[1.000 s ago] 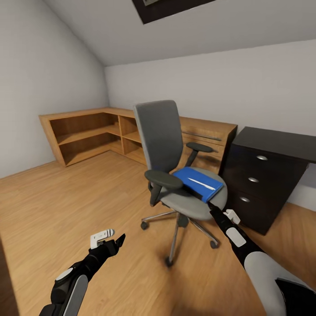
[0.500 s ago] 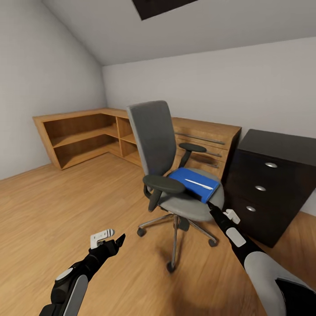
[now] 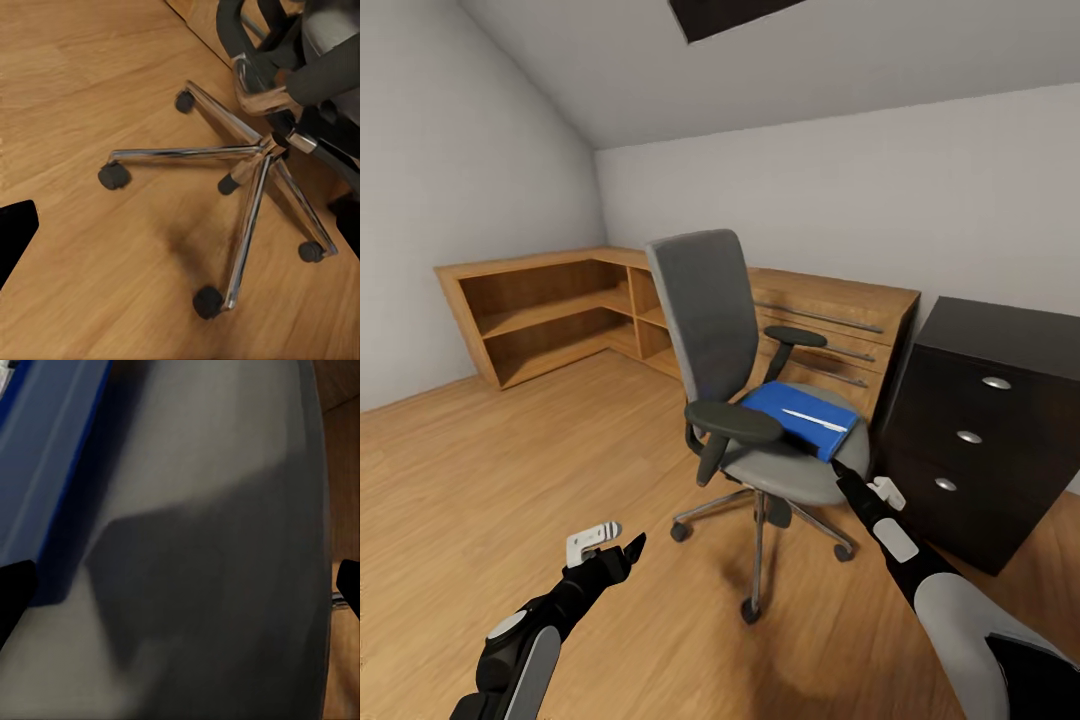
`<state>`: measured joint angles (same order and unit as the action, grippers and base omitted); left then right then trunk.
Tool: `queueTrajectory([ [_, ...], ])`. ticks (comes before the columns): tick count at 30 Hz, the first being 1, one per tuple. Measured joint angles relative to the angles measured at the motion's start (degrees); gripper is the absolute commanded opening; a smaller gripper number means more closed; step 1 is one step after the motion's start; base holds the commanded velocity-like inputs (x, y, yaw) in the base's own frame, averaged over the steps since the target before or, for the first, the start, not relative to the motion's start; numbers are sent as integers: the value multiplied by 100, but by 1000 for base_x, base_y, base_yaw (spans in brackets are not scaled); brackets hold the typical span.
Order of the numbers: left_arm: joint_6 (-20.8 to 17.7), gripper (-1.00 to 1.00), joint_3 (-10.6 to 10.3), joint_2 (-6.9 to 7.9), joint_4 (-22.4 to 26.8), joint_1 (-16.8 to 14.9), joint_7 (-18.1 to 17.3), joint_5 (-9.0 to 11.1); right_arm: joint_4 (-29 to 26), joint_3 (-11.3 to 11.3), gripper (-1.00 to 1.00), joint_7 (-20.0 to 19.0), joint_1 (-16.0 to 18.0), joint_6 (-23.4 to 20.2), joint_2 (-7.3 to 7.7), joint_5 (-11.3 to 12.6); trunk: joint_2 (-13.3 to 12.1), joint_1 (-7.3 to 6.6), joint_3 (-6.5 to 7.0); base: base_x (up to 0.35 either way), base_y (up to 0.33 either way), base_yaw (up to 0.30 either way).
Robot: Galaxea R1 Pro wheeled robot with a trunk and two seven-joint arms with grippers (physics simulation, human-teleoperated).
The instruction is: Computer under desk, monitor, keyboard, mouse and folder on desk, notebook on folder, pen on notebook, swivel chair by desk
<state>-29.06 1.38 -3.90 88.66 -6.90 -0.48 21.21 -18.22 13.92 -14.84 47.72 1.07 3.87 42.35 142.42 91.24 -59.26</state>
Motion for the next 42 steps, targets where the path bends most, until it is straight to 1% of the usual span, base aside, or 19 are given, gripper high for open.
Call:
queueTrajectory([
  [3, 0, 100, -1, 0, -24, 0, 0, 0, 7, -17, 100, -4, 1, -1, -31, -8, 0, 0, 3, 1, 1, 180],
  [20, 0, 100, -11, -5, -64, 0, 0, -8, 14, -23, 100, -4, 1, -1, -35, -10, 0, 1, 10, -8, 0, 166],
  [23, 0, 100, -17, -6, -65, -2, 0, -8, 13, -76, 100, -21, 0, -2, -37, 8, 0, 3, 10, -225, 0, 44],
  [28, -1, 100, -18, -9, -65, -1, 0, -8, 33, -64, 100, -20, -1, -3, -36, 9, 0, 2, 10, -184, 0, 8],
  [29, -1, 100, -18, -9, -65, -1, 0, -8, 32, -62, 100, -19, -1, -3, -36, 7, 0, 1, 10, 0, 0, 0],
  [31, -3, 100, -39, -44, -123, -2, 0, -11, 11, -17, 100, -26, -9, 0, -98, -4, -1, 0, 11, 0, 0, 0],
  [35, -3, 100, -36, -81, -119, -2, 0, -9, 21, 17, 100, -40, -13, 1, -127, -4, -2, 0, 11, 0, 0, 0],
  [42, -2, 100, -35, -85, -118, -2, 0, -5, 22, 40, 100, -50, -18, -1, -130, -1, -1, -1, 11, 0, 0, 0],
])
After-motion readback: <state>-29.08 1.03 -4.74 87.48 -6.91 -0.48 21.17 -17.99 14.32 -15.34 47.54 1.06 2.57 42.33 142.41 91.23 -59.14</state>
